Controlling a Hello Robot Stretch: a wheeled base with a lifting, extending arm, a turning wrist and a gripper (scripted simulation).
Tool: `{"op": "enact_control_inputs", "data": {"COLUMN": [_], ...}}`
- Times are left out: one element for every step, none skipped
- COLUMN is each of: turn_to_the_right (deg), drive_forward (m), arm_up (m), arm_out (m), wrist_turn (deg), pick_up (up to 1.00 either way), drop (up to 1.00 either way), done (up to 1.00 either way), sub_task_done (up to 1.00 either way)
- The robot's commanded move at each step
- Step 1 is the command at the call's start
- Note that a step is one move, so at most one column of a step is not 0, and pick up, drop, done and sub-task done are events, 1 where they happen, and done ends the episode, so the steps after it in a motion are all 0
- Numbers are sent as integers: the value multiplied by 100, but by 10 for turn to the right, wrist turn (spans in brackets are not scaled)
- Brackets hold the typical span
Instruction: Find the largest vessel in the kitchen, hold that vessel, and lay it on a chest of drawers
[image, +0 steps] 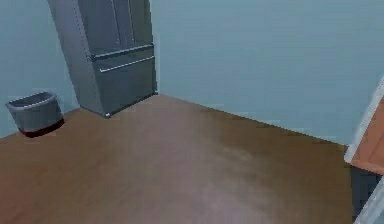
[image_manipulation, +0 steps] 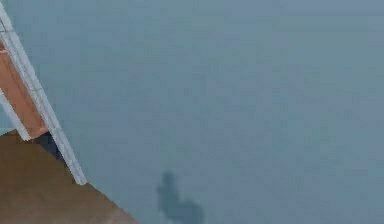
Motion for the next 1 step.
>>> {"op": "enact_control_inputs", "data": {"turn_to_the_right": [0], "drive_forward": [35], "arm_up": [0], "arm_out": [0], "wrist_turn": [0], "pick_up": [0], "drop": [0], "done": [0], "sub_task_done": [0]}}
